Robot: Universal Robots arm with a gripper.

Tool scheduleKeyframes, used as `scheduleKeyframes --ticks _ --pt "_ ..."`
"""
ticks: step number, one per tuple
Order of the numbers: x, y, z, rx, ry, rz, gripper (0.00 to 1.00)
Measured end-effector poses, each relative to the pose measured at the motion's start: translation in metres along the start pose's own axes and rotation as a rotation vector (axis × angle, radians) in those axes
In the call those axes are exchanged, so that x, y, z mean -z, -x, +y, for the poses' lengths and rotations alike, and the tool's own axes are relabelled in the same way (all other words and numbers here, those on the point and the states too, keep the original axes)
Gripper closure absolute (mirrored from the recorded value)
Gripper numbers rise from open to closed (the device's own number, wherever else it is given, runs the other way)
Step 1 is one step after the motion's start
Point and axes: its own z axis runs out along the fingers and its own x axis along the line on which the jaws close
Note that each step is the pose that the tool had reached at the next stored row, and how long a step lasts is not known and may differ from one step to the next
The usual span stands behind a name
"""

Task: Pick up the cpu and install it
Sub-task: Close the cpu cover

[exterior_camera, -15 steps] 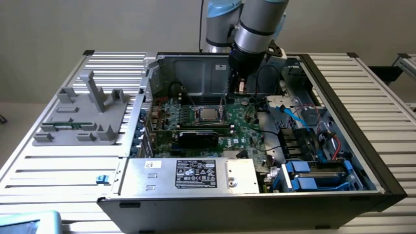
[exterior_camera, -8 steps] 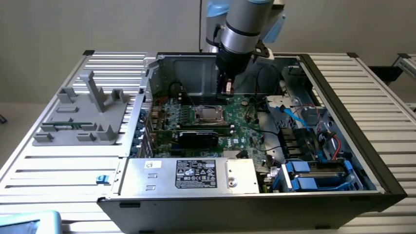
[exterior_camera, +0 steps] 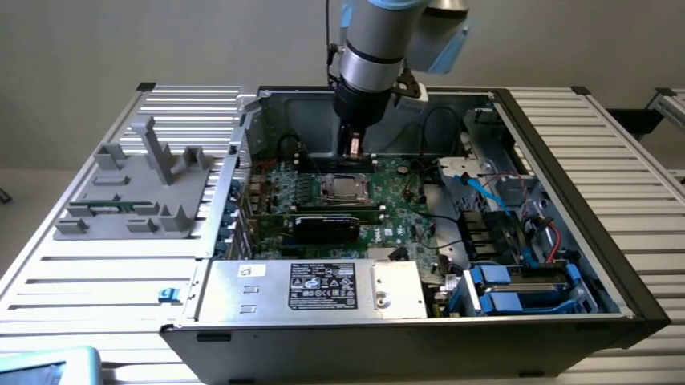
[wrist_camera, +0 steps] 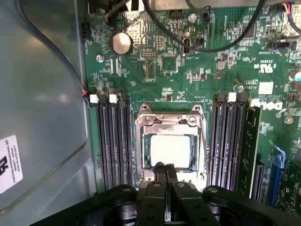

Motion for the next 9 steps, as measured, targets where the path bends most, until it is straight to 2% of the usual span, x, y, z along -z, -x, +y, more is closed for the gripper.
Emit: scheduleKeyframes --ticks 4,9 --pt "-0.009 0.001 -0.0113 0.0 0.0008 0.0 0.89" --pt "-0.0192 0.002 -0.0177 0.0 0.004 0.0002 0.89"
